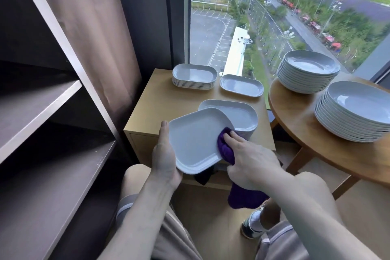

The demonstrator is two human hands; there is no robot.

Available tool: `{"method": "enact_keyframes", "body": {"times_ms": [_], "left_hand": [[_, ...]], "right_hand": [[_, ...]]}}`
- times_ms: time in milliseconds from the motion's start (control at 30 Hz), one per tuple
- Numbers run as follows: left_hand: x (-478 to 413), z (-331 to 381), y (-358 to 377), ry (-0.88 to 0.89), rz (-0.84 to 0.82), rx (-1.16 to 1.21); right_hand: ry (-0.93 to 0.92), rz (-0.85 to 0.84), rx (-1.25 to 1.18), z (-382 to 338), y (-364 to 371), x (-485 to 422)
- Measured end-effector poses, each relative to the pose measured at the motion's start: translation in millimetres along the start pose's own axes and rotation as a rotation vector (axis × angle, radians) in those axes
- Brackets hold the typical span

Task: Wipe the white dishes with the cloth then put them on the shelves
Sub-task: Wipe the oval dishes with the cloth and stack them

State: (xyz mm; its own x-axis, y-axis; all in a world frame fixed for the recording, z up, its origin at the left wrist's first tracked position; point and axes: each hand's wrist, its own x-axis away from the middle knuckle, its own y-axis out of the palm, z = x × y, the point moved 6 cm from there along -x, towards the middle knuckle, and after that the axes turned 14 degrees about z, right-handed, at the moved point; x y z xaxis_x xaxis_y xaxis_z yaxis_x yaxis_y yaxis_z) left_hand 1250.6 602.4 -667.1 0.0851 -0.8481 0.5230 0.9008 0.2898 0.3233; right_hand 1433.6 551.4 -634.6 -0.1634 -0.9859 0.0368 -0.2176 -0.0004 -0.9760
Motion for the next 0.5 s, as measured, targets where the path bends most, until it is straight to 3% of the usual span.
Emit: {"method": "enact_keyframes", "body": {"times_ms": [300, 500], "left_hand": [[3, -15, 10, -0.099, 0.001, 0.125], [11, -23, 14, -0.189, -0.115, 0.14]], "right_hand": [[-0.262, -0.018, -0.18, -71, 6, 52], [-0.345, 0.035, -0.201, -82, -9, 35]]}}
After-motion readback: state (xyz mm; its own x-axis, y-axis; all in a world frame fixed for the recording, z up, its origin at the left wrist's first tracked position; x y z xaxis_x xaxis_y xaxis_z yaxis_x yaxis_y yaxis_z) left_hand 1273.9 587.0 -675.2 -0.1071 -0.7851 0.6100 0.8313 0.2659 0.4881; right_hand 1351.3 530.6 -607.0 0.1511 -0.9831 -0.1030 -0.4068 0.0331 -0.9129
